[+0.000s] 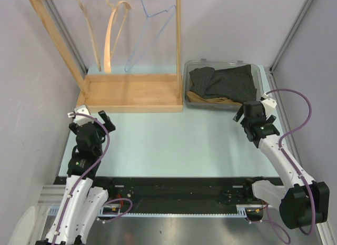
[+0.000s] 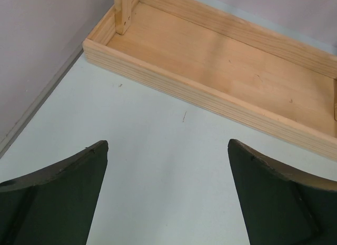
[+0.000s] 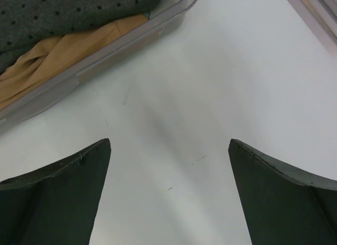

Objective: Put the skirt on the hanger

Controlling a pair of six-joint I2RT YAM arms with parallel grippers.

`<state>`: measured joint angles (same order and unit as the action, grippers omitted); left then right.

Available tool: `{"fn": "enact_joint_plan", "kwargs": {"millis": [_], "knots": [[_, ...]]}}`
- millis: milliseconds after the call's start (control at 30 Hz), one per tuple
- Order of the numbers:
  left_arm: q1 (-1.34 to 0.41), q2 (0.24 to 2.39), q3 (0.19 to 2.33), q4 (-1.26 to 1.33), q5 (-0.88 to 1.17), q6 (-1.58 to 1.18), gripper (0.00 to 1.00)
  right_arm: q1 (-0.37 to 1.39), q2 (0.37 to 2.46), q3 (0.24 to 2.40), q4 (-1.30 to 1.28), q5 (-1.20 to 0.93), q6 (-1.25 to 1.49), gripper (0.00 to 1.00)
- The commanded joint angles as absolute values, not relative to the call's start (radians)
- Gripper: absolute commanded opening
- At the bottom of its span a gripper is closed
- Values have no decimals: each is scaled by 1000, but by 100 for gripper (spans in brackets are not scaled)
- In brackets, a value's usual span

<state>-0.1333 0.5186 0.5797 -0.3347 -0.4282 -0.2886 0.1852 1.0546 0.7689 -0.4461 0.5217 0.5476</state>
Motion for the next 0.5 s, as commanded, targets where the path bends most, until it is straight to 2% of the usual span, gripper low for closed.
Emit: {"fn": "enact_joint_plan", "kwargs": {"millis": [0, 233, 367, 467], "knots": [[-137, 515, 601, -325, -448, -299, 100, 172, 1045, 825, -462, 514, 555, 100], [-137, 497, 620, -351, -448, -290, 100, 126, 1098, 949, -511, 439, 525, 100], [-137, 479, 614, -362, -463, -278, 100, 98, 1169, 1128, -529, 423, 466, 100], [-137, 466, 609, -353, -421, -275, 100, 48, 1224, 1201, -499, 313, 433, 100]]}}
